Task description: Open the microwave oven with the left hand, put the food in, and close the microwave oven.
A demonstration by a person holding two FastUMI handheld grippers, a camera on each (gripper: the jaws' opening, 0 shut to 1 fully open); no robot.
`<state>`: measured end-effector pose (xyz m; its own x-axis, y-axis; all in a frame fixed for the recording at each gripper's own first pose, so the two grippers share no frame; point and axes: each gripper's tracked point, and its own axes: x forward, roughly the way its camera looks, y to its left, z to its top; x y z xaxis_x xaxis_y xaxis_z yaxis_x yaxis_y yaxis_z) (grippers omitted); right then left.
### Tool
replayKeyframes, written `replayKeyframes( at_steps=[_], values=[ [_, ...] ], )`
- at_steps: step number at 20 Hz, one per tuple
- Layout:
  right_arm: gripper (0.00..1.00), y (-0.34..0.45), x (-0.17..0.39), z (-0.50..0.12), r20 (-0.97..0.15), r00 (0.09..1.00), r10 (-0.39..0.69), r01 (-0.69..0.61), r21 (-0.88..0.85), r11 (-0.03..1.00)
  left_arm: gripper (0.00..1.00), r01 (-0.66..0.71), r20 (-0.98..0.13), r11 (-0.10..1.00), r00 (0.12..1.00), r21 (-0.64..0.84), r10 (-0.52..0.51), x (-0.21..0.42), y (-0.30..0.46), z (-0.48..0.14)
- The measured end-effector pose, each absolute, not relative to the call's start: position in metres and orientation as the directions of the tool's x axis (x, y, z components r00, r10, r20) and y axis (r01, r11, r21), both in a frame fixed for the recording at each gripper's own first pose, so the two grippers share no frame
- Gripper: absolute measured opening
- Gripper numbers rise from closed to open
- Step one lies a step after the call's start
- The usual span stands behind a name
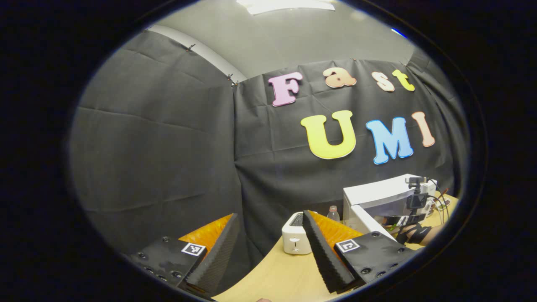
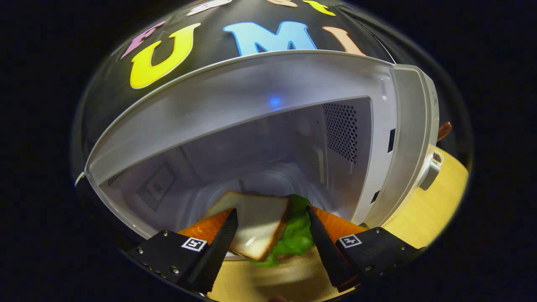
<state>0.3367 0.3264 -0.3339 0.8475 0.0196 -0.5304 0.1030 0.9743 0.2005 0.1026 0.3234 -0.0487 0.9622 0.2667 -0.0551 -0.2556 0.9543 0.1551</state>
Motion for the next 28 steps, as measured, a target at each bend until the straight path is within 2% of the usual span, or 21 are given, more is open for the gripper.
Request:
replayKeyframes(
  at_steps=[2,3,7,9,10,13,16,21,23,24,25,27,28],
  values=[
    [0.98,0.323,0.335,-0.319,-0.490,0.872,0.013,0.082,0.172,0.982,0.97,-0.252,-0.057,0.956,0.963,0.148,0.262,0.103,0.322,-0.054],
    [0.98,0.323,0.334,-0.307,-0.463,0.886,0.029,0.059,0.174,0.983,0.94,-0.249,-0.061,0.958,0.964,0.141,0.260,0.104,0.320,-0.059],
    [0.98,0.315,0.316,-0.256,-0.369,0.926,0.073,-0.019,0.148,0.989,1.00,-0.247,-0.087,0.964,0.963,0.097,0.256,0.102,0.314,-0.086],
    [0.98,0.308,0.298,-0.232,-0.340,0.935,0.099,-0.052,0.144,0.988,0.97,-0.261,-0.102,0.963,0.958,0.066,0.266,0.103,0.314,-0.099],
    [0.98,0.300,0.289,-0.220,-0.324,0.941,0.099,-0.059,0.133,0.989,1.00,-0.261,-0.106,0.964,0.958,0.056,0.266,0.102,0.311,-0.105],
    [0.98,0.276,0.262,-0.180,-0.274,0.955,0.112,-0.078,0.130,0.988,0.97,-0.258,-0.111,0.962,0.957,0.087,0.267,0.103,0.303,-0.124],
    [0.98,0.250,0.236,-0.140,-0.213,0.969,0.124,-0.100,0.120,0.988,1.00,-0.258,-0.134,0.959,0.953,0.114,0.272,0.101,0.295,-0.146],
    [0.98,0.217,0.183,-0.092,-0.158,0.975,0.157,-0.139,0.117,0.983,0.94,-0.245,-0.200,0.965,0.945,0.091,0.259,0.098,0.275,-0.184],
    [0.98,0.210,0.161,-0.079,-0.146,0.974,0.173,-0.152,0.146,0.978,0.86,-0.251,-0.228,0.965,0.938,0.078,0.262,0.096,0.271,-0.199],
    [0.98,0.205,0.154,-0.074,-0.141,0.974,0.177,-0.156,0.145,0.977,0.77,-0.250,-0.243,0.965,0.934,0.075,0.261,0.093,0.267,-0.204],
    [0.98,0.201,0.146,-0.070,-0.138,0.974,0.180,-0.161,0.139,0.977,0.73,-0.252,-0.257,0.965,0.930,0.077,0.263,0.093,0.265,-0.208],
    [0.98,0.194,0.131,-0.066,-0.140,0.970,0.198,-0.178,0.139,0.974,0.54,-0.266,-0.267,0.959,0.921,0.094,0.282,0.087,0.260,-0.216],
    [0.98,0.189,0.124,-0.064,-0.141,0.968,0.208,-0.188,0.142,0.972,0.29,-0.265,-0.278,0.959,0.918,0.099,0.282,0.085,0.256,-0.221]
  ],
)
